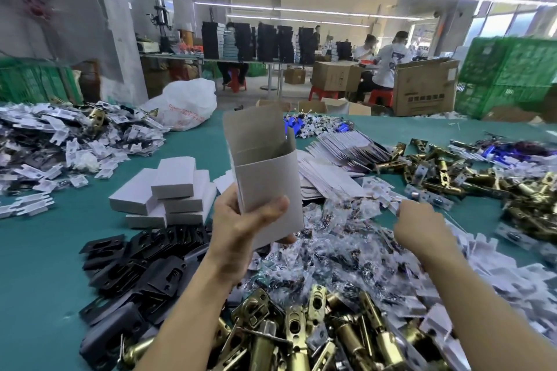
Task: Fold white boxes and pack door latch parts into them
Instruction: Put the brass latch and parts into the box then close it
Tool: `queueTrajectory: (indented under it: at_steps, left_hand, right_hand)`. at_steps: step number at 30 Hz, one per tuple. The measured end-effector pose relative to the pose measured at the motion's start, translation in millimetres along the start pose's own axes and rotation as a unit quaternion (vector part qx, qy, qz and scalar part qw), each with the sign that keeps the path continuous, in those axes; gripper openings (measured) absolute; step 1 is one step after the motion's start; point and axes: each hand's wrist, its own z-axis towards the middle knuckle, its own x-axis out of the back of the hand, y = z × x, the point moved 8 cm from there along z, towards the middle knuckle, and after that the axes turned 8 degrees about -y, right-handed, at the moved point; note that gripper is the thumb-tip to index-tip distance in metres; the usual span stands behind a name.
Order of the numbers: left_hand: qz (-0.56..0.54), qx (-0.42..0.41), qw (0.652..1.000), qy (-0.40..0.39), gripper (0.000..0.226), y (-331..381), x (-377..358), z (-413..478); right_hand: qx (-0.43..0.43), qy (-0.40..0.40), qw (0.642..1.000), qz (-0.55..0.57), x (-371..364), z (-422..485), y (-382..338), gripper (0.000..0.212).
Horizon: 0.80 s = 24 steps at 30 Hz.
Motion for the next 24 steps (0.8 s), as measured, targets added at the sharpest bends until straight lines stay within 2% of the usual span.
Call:
queueTrajectory:
  at_steps: [4,7,12,15,17,18,19,21,22,23,24]
  left_hand:
    - [0.012,-0.020,1.000,-0.005,0.041,4,-1,0]
    - [0.000,-0.022,1.000,0.000,0.042,4,-1,0]
    - [0.006,-0.023,1.000,0.007,0.045,2,1,0]
    - [0.006,-0.018,1.000,-0.002,0.056,2,0,0]
    - [0.013,-0.007,1.000,-0.010,0.054,0,0,0]
    - [0.018,0.001,1.000,-0.011,0.053,-1,0,0]
    - [0.026,0.010,1.000,-0.011,0.052,-2,0,0]
    - [0.047,0.026,0.998,-0.017,0.045,-5,0,0]
    - [0.051,0.032,0.998,-0.019,0.041,-6,0,0]
    - [0.052,0.037,0.998,-0.021,0.039,-7,-1,0]
    - [0.052,0.041,0.998,-0.022,0.038,-7,-1,0]
  right_hand:
    - [-0.071,-0.031,0.993,-0.086,-18,12,36,0.026]
    - [-0.069,-0.029,0.992,-0.097,-28,16,40,0.019]
    - [-0.036,0.030,0.997,-0.059,-15,16,32,0.021]
    - [0.026,0.131,0.990,0.041,17,8,9,0.033]
    - [0.134,0.222,0.954,0.154,50,-13,-22,0.033]
    - [0.205,0.248,0.921,0.221,66,-29,-39,0.033]
    - [0.277,0.255,0.879,0.292,80,-47,-56,0.035]
    - [0.423,0.222,0.774,0.415,102,-91,-89,0.042]
    - [0.487,0.208,0.726,0.438,110,-113,-103,0.041]
    - [0.539,0.204,0.694,0.432,115,-133,-116,0.038]
    - [0.575,0.205,0.676,0.412,119,-150,-126,0.036]
